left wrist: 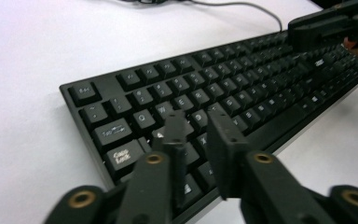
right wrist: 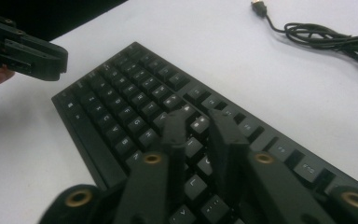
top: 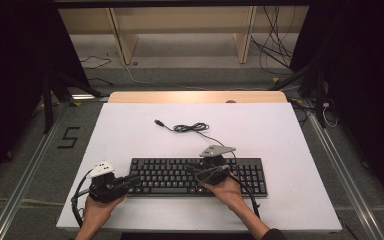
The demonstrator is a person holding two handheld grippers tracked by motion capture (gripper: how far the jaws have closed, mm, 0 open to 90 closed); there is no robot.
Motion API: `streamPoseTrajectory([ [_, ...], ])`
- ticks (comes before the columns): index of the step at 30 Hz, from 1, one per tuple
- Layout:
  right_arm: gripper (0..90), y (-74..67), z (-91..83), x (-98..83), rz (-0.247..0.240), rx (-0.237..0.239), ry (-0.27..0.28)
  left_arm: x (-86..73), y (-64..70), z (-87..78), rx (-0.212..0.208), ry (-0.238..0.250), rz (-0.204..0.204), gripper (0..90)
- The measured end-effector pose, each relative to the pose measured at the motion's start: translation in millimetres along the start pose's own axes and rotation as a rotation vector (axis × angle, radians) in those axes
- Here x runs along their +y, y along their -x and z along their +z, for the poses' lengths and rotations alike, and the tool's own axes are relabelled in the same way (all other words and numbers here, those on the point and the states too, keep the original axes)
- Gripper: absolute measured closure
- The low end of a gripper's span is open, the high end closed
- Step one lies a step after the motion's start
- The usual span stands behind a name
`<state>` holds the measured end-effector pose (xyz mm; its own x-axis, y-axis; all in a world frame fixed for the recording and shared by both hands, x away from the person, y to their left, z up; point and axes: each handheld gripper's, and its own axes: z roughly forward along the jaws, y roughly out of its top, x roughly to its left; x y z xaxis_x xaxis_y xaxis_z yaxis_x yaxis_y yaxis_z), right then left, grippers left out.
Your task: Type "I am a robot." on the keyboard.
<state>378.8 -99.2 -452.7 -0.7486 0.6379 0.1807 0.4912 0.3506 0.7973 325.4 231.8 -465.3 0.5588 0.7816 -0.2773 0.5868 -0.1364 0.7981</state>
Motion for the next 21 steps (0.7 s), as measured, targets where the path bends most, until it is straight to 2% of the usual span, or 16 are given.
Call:
streamPoseTrajectory([
  [6, 88.0, -2.0, 13.2, 1.4, 0.005, 0.004, -0.042, -1.0, -1.4, 2.1, 0.009, -0.05, 0.015, 88.6],
  [11, 90.0, -3.3, 19.9, 2.4, 0.004, 0.004, -0.061, -1.6, -2.5, 4.6, 0.008, -0.085, 0.02, 88.8],
  [21, 90.0, -5.4, 31.6, 4.3, 0.005, -0.009, -0.091, -2.2, -5.7, 6.1, 0.035, -0.114, 0.017, 88.8],
])
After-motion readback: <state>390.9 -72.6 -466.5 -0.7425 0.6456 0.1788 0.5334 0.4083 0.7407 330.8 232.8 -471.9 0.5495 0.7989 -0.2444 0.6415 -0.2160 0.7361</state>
